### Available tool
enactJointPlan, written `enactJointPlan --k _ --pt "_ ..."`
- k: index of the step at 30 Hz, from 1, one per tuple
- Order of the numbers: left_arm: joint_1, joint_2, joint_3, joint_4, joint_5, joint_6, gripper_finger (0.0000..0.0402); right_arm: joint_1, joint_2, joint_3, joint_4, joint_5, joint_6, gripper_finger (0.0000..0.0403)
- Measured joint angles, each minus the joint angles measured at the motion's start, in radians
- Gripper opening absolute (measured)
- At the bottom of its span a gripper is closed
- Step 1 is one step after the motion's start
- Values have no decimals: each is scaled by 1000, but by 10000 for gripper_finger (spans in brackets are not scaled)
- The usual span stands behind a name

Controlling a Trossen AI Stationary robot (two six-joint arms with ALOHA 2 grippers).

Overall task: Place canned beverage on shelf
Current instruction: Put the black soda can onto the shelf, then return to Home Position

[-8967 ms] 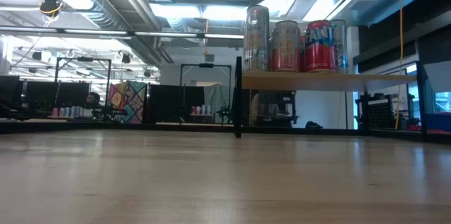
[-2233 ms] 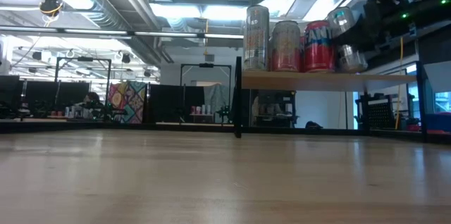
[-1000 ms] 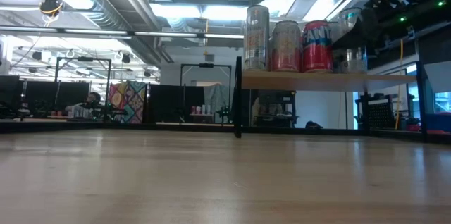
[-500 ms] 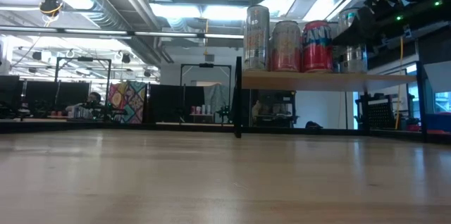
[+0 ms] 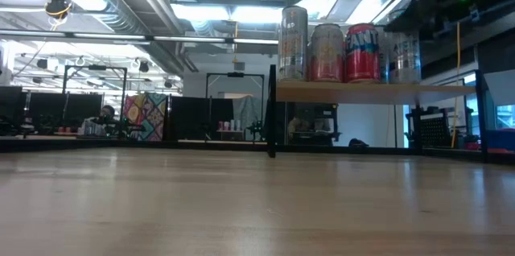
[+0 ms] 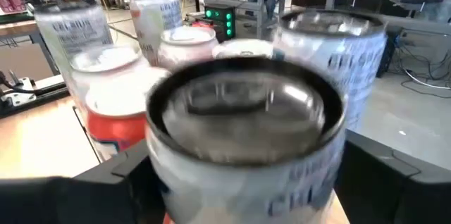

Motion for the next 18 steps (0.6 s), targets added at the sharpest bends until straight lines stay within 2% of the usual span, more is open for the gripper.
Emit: enactJointPlan --k 8,18 --pt "0 0 0 7 -1 28 292 0 1 159 -105 0 -3 315" --pt "1 0 0 46 21 45 292 18 60 459 -264 -73 18 315"
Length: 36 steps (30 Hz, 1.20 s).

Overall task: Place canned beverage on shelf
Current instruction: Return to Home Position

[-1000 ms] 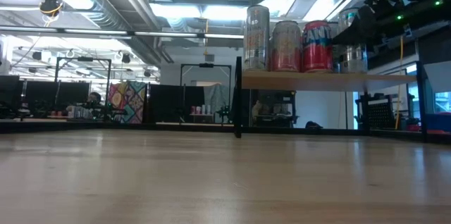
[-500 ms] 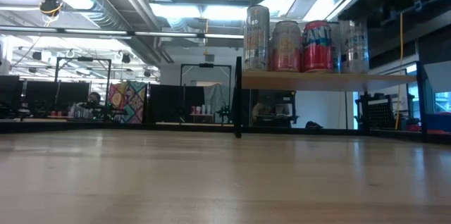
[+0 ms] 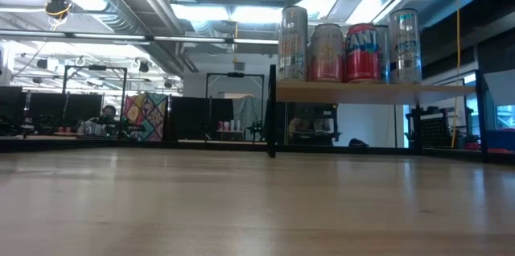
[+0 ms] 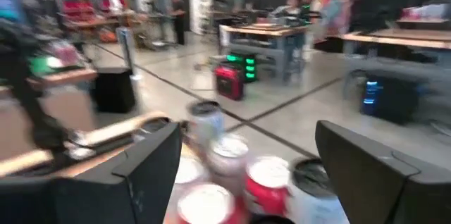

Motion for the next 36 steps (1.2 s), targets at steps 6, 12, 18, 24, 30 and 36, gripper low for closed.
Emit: enactJointPlan --k 6,12,18,24,30,36 --pt "1 0 0 16 0 30 292 59 77 114 -35 -159 121 314" --pt "-8 0 0 74 -1 84 292 180 116 140 32 -223 224 314" --pt "5 0 0 88 34 100 292 348 149 140 48 -173 252 314" --pt "59 0 0 138 132 168 292 527 224 93 106 -67 251 272" --pt "93 -59 -6 133 134 192 292 681 313 36 202 21 237 123" --pt "126 -188 -116 210 160 248 292 752 312 23 237 50 220 10"
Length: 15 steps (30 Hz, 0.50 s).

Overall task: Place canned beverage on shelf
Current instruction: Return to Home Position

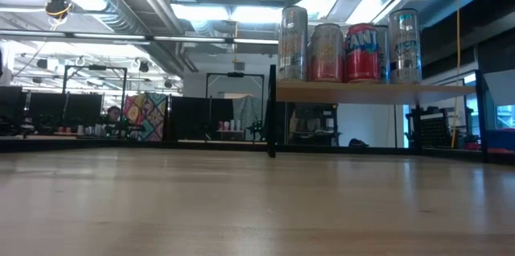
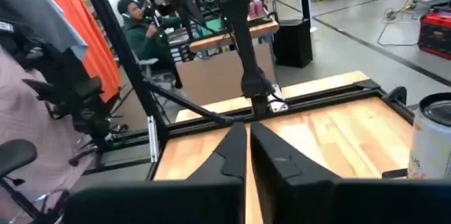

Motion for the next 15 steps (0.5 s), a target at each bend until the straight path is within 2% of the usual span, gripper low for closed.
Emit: enactJointPlan --k 6,11,15 --pt "21 -218 -298 191 33 20 292 -3 -89 0 16 44 25 46" --pt "31 -430 -595 415 59 5 292 -3 -173 -55 22 64 34 44" --pt "30 -566 -784 543 62 -10 292 -3 -234 -151 51 148 84 38"
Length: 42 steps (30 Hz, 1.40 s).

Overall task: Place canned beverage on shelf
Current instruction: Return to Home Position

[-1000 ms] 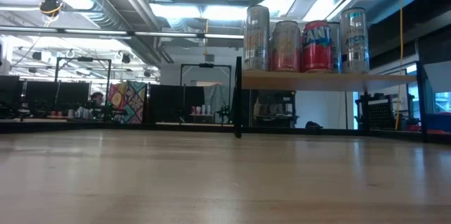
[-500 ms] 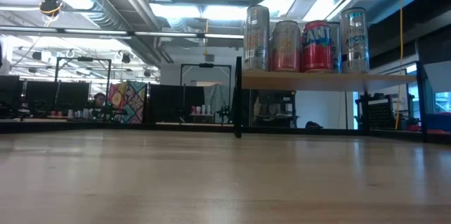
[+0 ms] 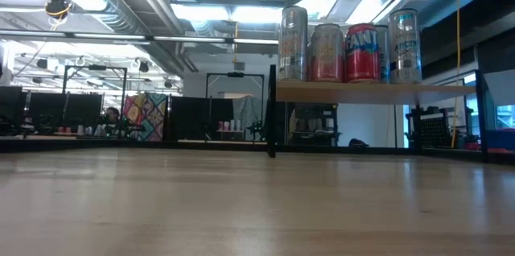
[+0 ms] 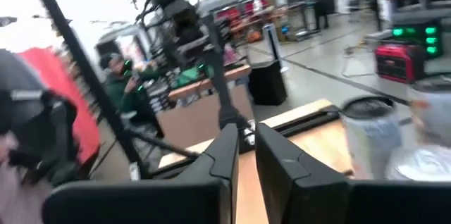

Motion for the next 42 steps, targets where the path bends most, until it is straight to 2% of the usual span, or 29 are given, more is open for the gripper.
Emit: enactJointPlan --k 6,15,20,26,33,39,42 --pt "0 -94 -162 4 -20 -59 292 0 -57 -149 68 38 84 37" --pt "0 -102 -246 25 -41 -68 292 0 -43 -212 -34 40 81 37" --pt "-1 -140 -401 226 2 -51 292 0 -55 -302 97 41 -8 37" --pt "-1 -224 -591 447 60 -50 292 0 -176 -448 187 -3 -38 37" --pt "9 -317 -750 548 56 -25 293 0 -352 -543 206 9 -68 37" --pt "27 -381 -900 687 56 -27 293 0 -420 -569 198 11 -79 37" --pt "45 -437 -970 703 47 -31 293 0 -426 -569 200 23 -92 37"
